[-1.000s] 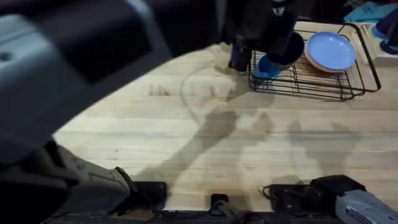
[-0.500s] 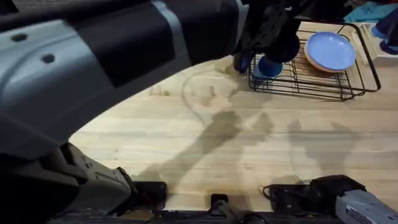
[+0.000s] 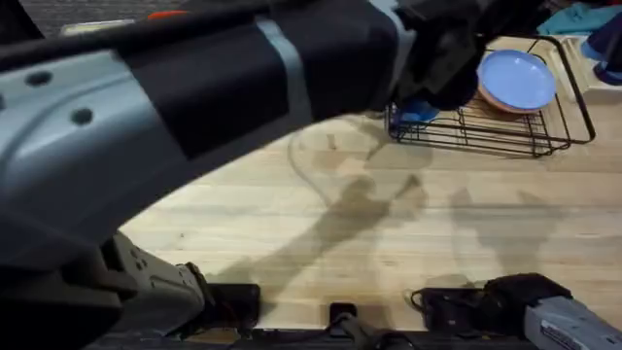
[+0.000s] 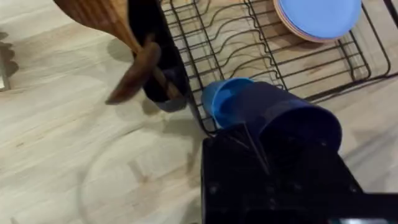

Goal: Pick up the cup on the table and put them onto the rack.

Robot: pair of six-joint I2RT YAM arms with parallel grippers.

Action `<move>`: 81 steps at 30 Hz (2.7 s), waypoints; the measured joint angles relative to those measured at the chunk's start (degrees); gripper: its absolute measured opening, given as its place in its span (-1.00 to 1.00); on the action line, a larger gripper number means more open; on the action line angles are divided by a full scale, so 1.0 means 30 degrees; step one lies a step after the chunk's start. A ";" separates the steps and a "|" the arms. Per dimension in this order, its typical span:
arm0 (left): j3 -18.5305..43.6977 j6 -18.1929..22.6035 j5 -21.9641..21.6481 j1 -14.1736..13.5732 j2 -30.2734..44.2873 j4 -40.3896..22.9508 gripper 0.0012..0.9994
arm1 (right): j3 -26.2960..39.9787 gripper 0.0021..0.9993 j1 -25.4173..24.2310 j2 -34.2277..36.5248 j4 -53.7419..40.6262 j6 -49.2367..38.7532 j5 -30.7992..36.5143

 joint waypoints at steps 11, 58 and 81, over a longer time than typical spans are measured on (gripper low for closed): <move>0.0000 -0.0292 -0.2100 -0.0809 0.0000 -0.0313 -0.92 | 0.0000 0.99 0.0000 0.0000 0.0000 0.0000 0.0000; 0.0000 -0.1770 -0.2310 -0.0809 0.1014 -0.0919 -0.92 | 0.0000 0.99 0.0000 0.0000 -0.0086 0.0000 0.0007; 0.0000 -0.1770 -0.2541 -0.0809 0.1841 -0.0699 -0.92 | 0.0000 0.99 0.0000 0.0000 -0.0087 0.0000 0.0007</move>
